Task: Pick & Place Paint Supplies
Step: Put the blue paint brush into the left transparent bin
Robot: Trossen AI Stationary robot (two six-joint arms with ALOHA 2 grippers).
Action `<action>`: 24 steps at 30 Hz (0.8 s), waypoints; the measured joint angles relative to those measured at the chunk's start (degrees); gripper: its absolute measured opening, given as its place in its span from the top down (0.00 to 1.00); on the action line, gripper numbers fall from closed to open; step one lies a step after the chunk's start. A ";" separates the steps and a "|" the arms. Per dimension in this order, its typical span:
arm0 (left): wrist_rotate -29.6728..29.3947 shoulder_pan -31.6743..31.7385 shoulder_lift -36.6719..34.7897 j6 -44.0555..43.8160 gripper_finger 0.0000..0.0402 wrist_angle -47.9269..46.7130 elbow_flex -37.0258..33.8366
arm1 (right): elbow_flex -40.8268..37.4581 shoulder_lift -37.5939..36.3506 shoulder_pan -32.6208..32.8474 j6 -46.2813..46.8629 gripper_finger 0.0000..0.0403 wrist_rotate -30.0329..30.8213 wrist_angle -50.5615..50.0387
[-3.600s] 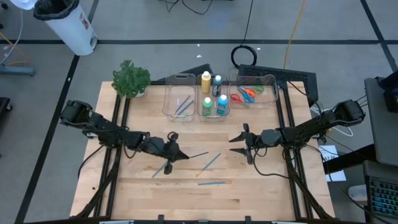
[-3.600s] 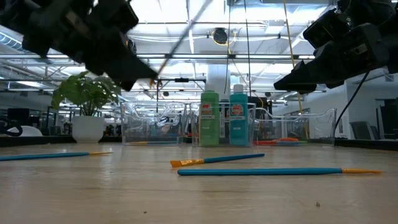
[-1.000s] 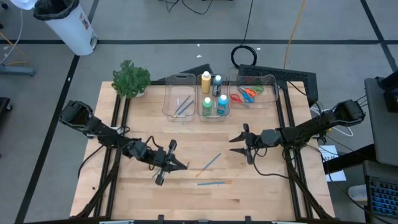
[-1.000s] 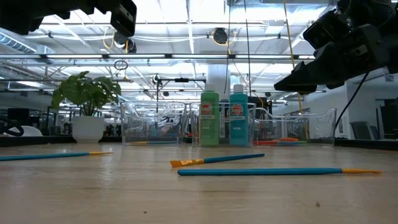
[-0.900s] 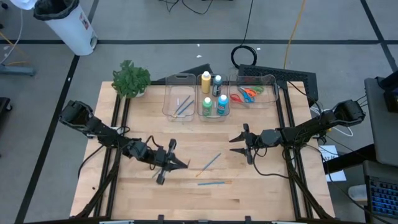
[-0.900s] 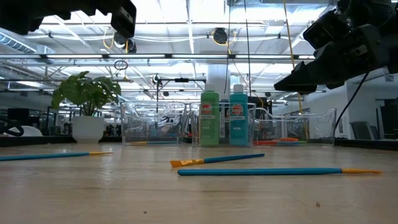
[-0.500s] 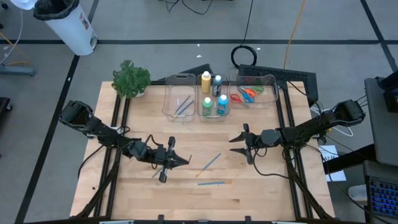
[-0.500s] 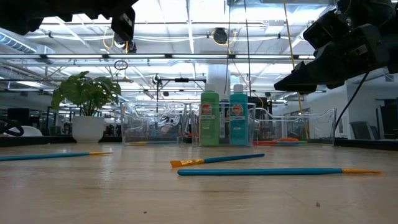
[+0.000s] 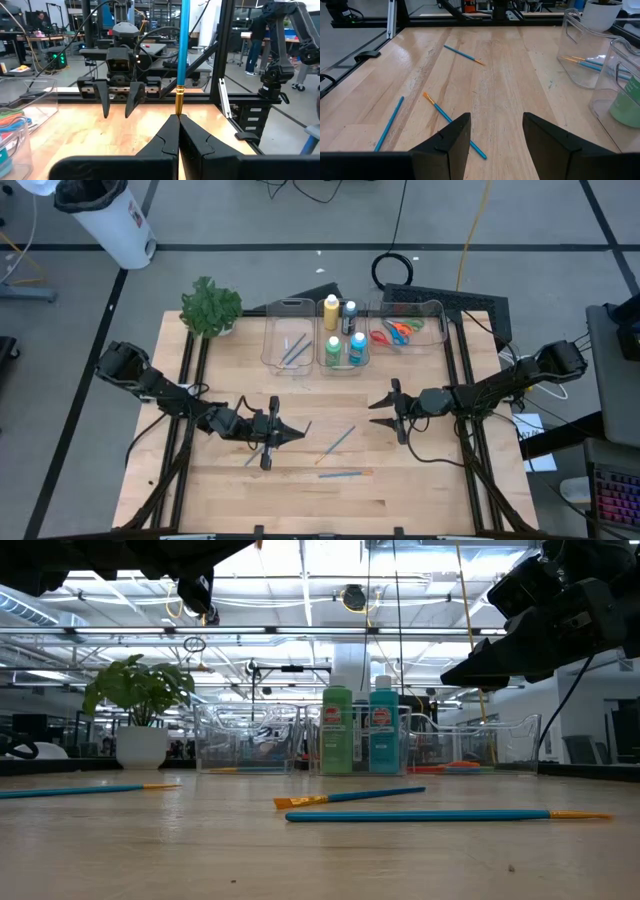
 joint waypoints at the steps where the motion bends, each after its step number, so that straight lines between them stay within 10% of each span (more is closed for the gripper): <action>1: 0.00 -0.01 0.00 0.00 0.99 0.01 0.00 | 0.00 -0.01 0.02 -0.01 0.58 0.00 0.00; 24: -5.01 0.06 0.00 0.26 0.99 -0.75 0.00 | 0.00 0.00 0.00 0.00 0.58 0.00 0.00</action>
